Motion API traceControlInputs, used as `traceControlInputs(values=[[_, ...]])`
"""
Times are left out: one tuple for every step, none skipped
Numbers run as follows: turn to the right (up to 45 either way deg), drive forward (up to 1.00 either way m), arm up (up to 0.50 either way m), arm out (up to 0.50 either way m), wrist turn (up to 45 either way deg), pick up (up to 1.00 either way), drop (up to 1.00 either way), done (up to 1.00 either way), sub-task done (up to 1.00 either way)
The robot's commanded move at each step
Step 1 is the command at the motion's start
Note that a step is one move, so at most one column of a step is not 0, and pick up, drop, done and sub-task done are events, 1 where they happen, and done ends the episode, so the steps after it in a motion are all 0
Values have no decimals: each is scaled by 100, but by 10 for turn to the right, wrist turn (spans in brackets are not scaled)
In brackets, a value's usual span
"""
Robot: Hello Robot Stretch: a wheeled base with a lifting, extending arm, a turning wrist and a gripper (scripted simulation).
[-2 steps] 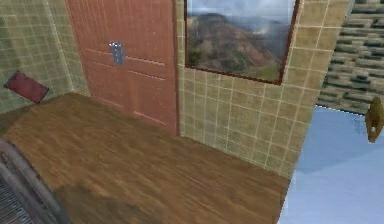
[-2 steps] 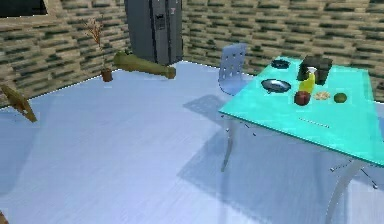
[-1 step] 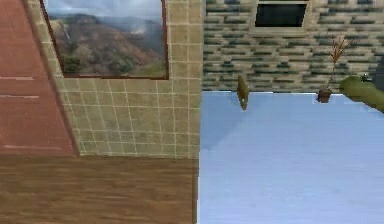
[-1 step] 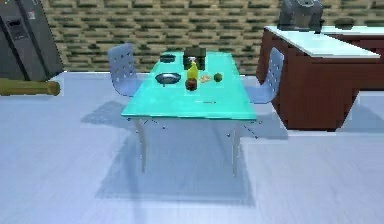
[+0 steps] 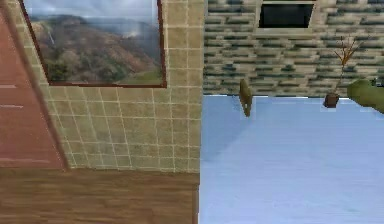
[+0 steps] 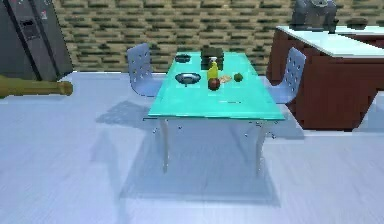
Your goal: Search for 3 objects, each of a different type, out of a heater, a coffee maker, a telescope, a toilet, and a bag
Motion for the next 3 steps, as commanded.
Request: traceControlInputs(values=[[450, 0, 0, 0, 0, 0, 0, 0, 0], [450, 0, 0, 0, 0, 0, 0, 0, 0], [0, 5, 0, 0, 0, 0, 0, 0, 0]])
